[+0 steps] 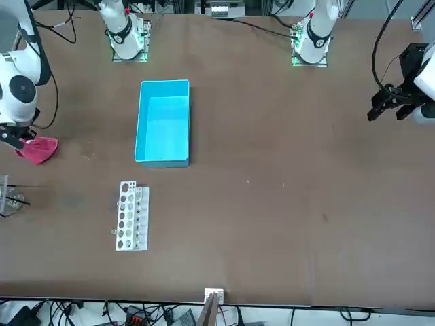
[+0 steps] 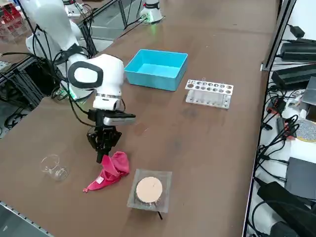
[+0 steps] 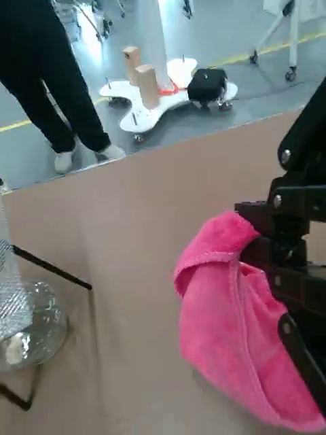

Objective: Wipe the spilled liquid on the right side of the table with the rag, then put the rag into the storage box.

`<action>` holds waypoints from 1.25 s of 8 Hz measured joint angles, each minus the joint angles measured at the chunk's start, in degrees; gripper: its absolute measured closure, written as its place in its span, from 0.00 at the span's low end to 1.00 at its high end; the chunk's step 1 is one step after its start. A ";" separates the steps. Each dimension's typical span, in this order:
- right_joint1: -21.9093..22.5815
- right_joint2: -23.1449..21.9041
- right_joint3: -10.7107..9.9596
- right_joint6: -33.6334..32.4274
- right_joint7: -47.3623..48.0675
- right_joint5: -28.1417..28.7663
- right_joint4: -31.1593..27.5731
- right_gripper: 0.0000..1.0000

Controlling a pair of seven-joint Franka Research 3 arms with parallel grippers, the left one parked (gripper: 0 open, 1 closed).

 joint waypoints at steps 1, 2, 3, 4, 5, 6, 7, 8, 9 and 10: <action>0.70 -0.40 0.50 -0.55 -3.23 8.78 0.89 0.98; 1.97 -0.75 1.01 -4.18 -6.77 17.33 3.01 0.98; 3.59 -1.05 1.62 -10.35 -11.24 25.11 6.09 0.98; 4.74 -1.24 1.93 -15.62 -17.60 32.01 8.93 0.98; 4.88 -1.29 1.97 -19.85 -26.09 38.49 11.04 0.98; 4.51 -1.29 1.76 -23.49 -35.56 45.00 12.23 0.98; 4.13 -1.27 1.52 -26.56 -43.89 50.68 12.72 0.98; 4.03 -1.19 1.51 -29.40 -49.79 55.29 12.75 0.98; 4.61 -0.95 1.86 -31.44 -53.76 59.79 12.70 0.98; 6.72 -0.64 2.54 -32.72 -55.66 62.79 12.63 0.98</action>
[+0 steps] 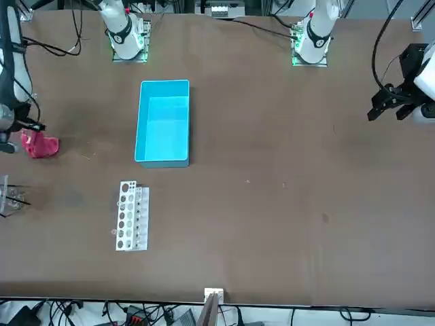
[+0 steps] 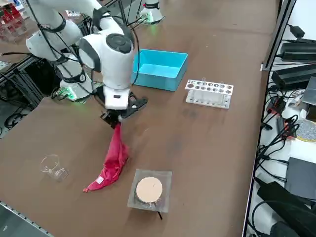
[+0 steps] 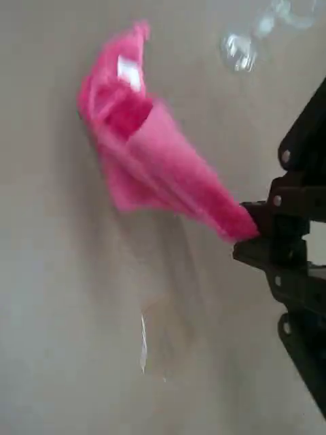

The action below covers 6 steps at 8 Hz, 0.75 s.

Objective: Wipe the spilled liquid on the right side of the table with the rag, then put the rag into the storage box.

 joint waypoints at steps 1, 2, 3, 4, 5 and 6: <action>3.00 0.41 0.64 -0.56 -0.08 1.01 -0.38 0.98; 5.83 0.85 1.00 -0.31 -0.07 1.32 -1.71 0.98; 8.43 1.32 1.13 0.31 -0.03 1.41 -3.70 0.98; 10.92 1.63 1.18 0.56 0.12 1.56 -5.42 0.98; 13.02 1.90 1.28 0.59 0.31 2.40 -6.34 0.98; 14.82 2.16 1.46 0.83 0.40 4.41 -6.71 0.98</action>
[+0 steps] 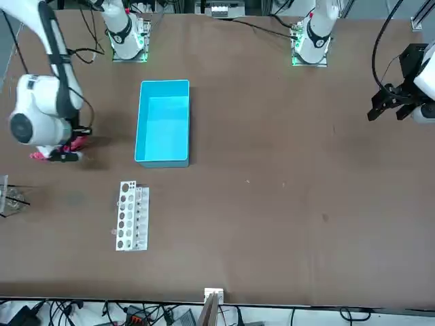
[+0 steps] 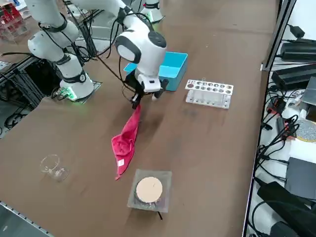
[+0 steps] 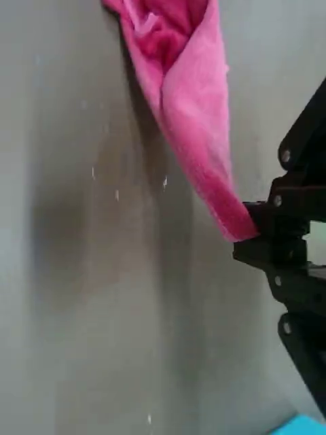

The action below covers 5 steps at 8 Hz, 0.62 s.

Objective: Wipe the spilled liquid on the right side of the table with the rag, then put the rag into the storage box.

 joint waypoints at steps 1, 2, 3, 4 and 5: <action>1.84 0.27 0.14 0.42 0.45 2.94 0.02 0.98; 3.76 0.50 0.23 0.91 0.85 6.62 0.24 0.98; 5.72 0.69 0.29 1.09 1.17 10.74 0.76 0.98; 7.55 0.95 0.31 1.11 1.61 14.55 1.54 0.98; 9.20 1.28 0.33 1.08 2.10 17.60 2.40 0.98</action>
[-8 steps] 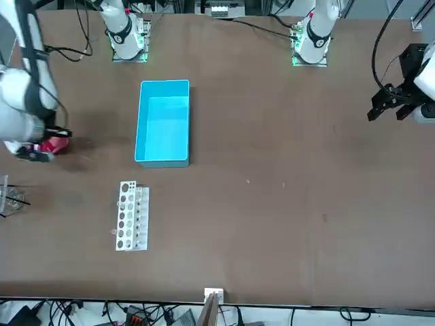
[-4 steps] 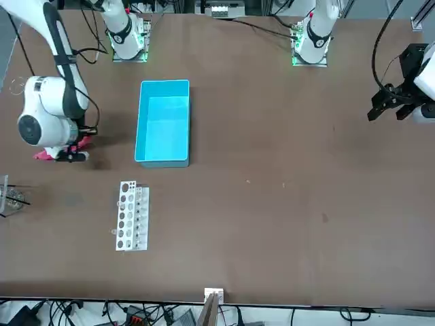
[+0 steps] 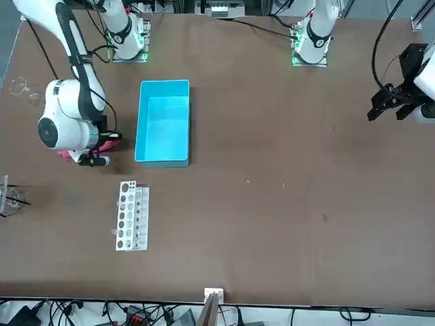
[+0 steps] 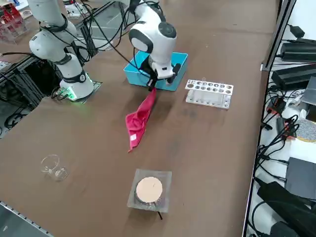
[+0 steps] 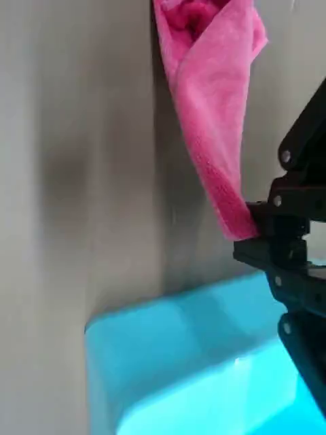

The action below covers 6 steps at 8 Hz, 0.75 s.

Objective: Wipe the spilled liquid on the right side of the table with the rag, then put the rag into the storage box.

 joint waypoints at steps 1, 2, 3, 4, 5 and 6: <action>1.25 0.17 0.01 -0.09 0.25 2.01 0.69 0.98; 1.81 0.18 0.01 -1.36 0.30 3.64 1.51 0.98; 1.81 0.17 -0.07 -4.82 0.30 5.47 3.11 0.98; 1.69 0.13 -0.35 -10.18 0.31 7.19 5.82 0.98; 1.32 0.02 -0.80 -15.63 0.32 8.45 8.67 0.98; 0.35 -0.04 -1.09 -18.87 0.29 8.99 10.29 0.98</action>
